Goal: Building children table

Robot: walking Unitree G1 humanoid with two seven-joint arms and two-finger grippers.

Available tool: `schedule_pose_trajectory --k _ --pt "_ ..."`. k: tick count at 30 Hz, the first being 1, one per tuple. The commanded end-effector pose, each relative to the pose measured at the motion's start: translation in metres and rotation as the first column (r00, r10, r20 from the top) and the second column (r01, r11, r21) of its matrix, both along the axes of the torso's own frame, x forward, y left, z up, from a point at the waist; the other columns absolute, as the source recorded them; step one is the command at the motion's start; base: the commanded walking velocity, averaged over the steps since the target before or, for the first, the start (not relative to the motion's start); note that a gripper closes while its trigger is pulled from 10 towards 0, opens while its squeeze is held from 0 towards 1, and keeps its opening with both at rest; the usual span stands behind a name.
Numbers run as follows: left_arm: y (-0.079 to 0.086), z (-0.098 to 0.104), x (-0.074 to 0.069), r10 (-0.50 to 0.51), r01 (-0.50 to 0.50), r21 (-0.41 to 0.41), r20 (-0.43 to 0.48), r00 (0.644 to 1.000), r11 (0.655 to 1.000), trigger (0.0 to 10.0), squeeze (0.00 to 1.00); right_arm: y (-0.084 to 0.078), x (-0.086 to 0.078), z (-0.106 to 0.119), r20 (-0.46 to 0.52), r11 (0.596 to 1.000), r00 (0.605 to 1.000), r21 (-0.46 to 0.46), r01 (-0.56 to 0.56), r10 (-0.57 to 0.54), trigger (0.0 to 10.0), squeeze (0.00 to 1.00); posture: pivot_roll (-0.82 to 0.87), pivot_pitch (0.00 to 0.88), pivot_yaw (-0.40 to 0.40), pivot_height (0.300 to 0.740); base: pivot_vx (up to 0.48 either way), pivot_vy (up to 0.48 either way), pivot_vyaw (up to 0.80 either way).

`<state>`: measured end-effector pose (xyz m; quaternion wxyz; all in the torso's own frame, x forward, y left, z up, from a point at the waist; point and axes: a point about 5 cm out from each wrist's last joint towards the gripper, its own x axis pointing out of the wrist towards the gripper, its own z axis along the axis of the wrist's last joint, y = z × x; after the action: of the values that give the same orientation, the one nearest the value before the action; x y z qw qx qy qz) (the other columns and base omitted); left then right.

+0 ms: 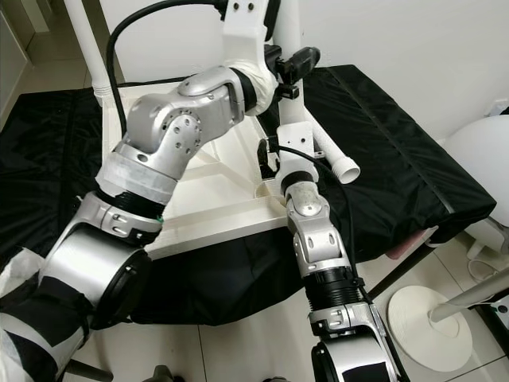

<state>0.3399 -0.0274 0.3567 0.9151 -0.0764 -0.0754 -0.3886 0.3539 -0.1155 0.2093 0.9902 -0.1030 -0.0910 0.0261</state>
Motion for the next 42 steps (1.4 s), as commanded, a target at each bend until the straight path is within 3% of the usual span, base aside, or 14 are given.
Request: schedule_pose_trajectory --k 1,10,11,12,16,17,23,25,26,34,35,37,38,42 --pt "-0.003 0.01 -0.005 0.011 -0.011 -0.004 0.056 0.998 1.0 10.0 0.0 0.001 0.001 0.002 0.016 1.0 1.0 -0.026 0.007 -0.007 10.0 0.0 -0.02 0.046 -0.012 0.74 0.0 0.0 0.0" --pt "-0.005 0.011 -0.008 0.028 -0.029 0.011 0.087 0.996 1.0 10.0 0.0 0.003 0.002 -0.001 0.028 0.994 0.999 -0.098 0.046 -0.043 10.0 0.0 -0.01 0.035 -0.028 0.74 0.0 0.0 0.0" --pt "-0.006 0.012 -0.009 0.03 -0.031 0.012 0.092 0.995 0.999 10.0 0.0 0.004 0.001 -0.002 0.028 0.993 0.998 -0.104 0.051 -0.048 7.1 0.0 -0.01 0.034 -0.029 0.74 0.0 0.0 0.0" --pt "-0.006 0.012 -0.01 0.029 -0.031 0.011 0.093 0.995 0.999 10.0 0.0 0.004 0.001 -0.002 0.033 0.991 0.998 -0.118 0.057 -0.054 6.2 0.0 -0.01 0.033 -0.032 0.74 0.0 0.0 0.0" --pt "-0.007 0.013 -0.01 0.03 -0.031 0.011 0.097 0.995 0.999 10.0 0.0 0.005 0.001 -0.003 0.04 0.989 0.997 -0.131 0.065 -0.06 7.0 0.0 -0.01 0.033 -0.032 0.74 0.0 0.0 0.0" --pt "-0.008 0.013 -0.011 0.03 -0.031 0.011 0.1 0.994 0.999 10.0 0.0 0.006 0.001 -0.004 0.039 0.989 0.998 -0.133 0.059 -0.055 4.8 0.0 -0.01 0.033 -0.032 0.74 0.0 0.0 0.0" --pt "-0.009 0.014 -0.012 0.029 -0.031 0.013 0.108 0.994 0.999 10.0 0.0 0.008 0.0 -0.004 0.038 0.99 0.998 -0.134 0.049 -0.044 3.9 0.0 0.0 0.031 -0.035 0.74 0.0 0.0 0.0" --pt "-0.009 0.015 -0.013 0.029 -0.031 0.014 0.111 0.993 0.999 10.0 0.0 0.009 0.0 -0.004 0.042 0.989 0.998 -0.139 0.053 -0.047 2.8 0.0 0.0 0.031 -0.035 0.74 0.0 0.0 0.0" --pt "-0.009 0.015 -0.013 0.03 -0.032 0.015 0.112 0.993 0.999 10.0 0.0 0.008 0.0 -0.004 0.048 0.987 0.997 -0.149 0.06 -0.054 0.0 0.0 0.0 0.031 -0.035 0.74 0.0 0.0 0.0" --pt "-0.009 0.015 -0.013 0.048 -0.055 0.041 0.155 0.987 0.998 10.0 0.0 0.008 0.0 -0.003 0.057 0.992 0.997 -0.109 0.065 -0.059 0.0 0.0 0.0 0.033 -0.031 0.74 0.0 0.0 0.0" --pt "-0.01 0.014 -0.013 0.043 -0.05 0.043 0.16 0.986 0.998 10.0 0.0 0.008 0.0 -0.001 0.063 0.995 0.996 -0.084 0.063 -0.058 7.5 0.0 0.0 0.033 -0.03 0.74 0.0 0.0 0.0" --pt "-0.01 0.014 -0.013 0.039 -0.047 0.043 0.162 0.986 0.998 10.0 0.0 0.008 -0.001 0.0 0.068 0.996 0.996 -0.067 0.062 -0.058 7.5 0.0 0.0 0.033 -0.03 0.74 0.0 0.0 0.0" --pt "-0.011 0.014 -0.015 0.013 -0.017 0.023 0.162 0.987 1.0 10.0 1.0 0.008 -0.001 0.0 0.069 0.996 0.996 -0.067 0.06 -0.055 10.0 0.0 0.0 0.032 -0.026 0.74 0.0 0.0 0.0" --pt "-0.012 0.014 -0.018 -0.016 0.015 0.009 0.168 0.986 1.0 10.0 1.0 0.009 0.0 0.0 0.065 0.997 0.997 -0.059 0.055 -0.051 10.0 0.0 0.0 0.037 -0.023 0.74 0.0 0.0 0.0"
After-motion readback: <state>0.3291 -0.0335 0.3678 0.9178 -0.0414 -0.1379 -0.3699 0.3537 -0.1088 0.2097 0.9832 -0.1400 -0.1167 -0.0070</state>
